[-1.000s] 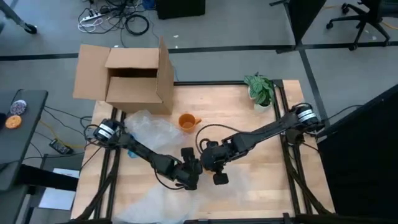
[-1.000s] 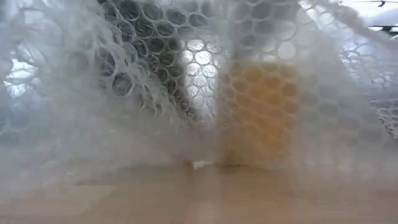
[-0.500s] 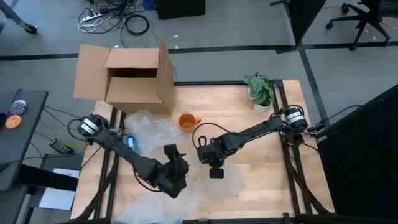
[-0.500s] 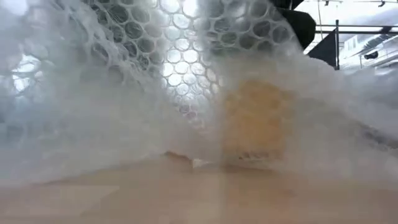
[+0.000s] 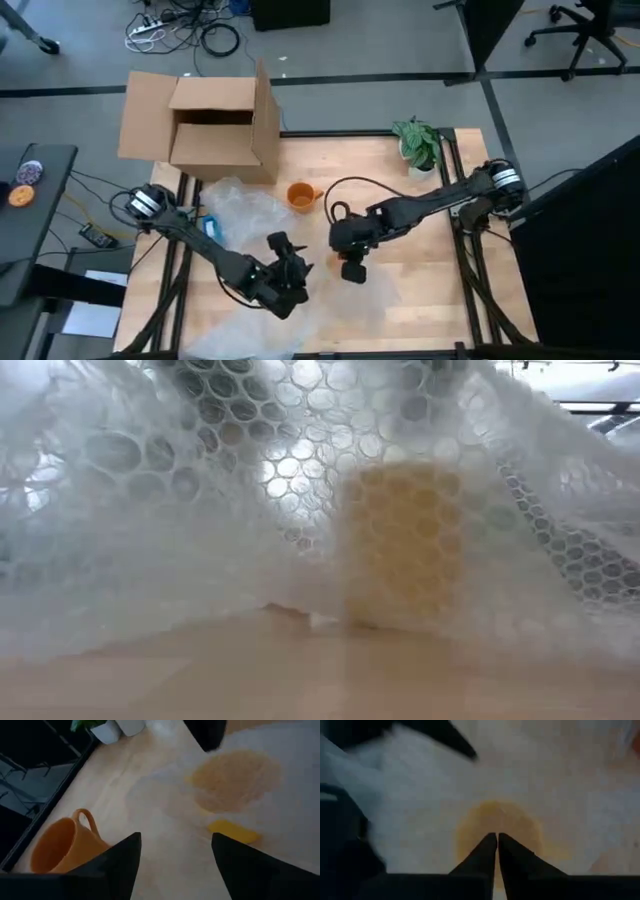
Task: Wrap mug
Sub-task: Wrap the yellow mug using the transparent bubble wrap
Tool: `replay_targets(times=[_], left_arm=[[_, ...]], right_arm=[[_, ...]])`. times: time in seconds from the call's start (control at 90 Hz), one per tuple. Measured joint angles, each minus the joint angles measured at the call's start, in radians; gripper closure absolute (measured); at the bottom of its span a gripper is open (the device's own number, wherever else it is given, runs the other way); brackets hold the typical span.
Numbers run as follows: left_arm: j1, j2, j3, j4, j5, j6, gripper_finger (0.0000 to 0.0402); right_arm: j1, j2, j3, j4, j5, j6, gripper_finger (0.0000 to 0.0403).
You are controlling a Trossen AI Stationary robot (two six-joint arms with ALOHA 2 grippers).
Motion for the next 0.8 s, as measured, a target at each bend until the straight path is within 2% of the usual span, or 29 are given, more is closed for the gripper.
replay_targets(times=[0.144,0.333,0.556,0.644,0.8], left_arm=[[-0.008,0.017,0.000,0.004,0.003,0.001,0.0172],[-0.013,0.019,0.000,0.009,0.003,0.003,0.0172],[-0.017,0.023,-0.001,0.040,0.000,0.031,0.0172],[-0.018,0.024,-0.034,0.169,0.012,0.099,0.0172],[-0.015,0.024,-0.152,0.522,0.075,0.294,0.0172]], right_arm=[[0.029,0.017,0.002,0.064,-0.013,-0.037,0.0403],[0.042,0.143,0.002,0.075,-0.026,-0.048,0.0403],[-0.002,0.244,0.002,-0.006,-0.018,-0.047,0.0403],[-0.017,0.265,0.002,-0.032,-0.013,-0.047,0.0403],[-0.018,0.273,0.004,-0.029,-0.005,-0.048,0.0403]])
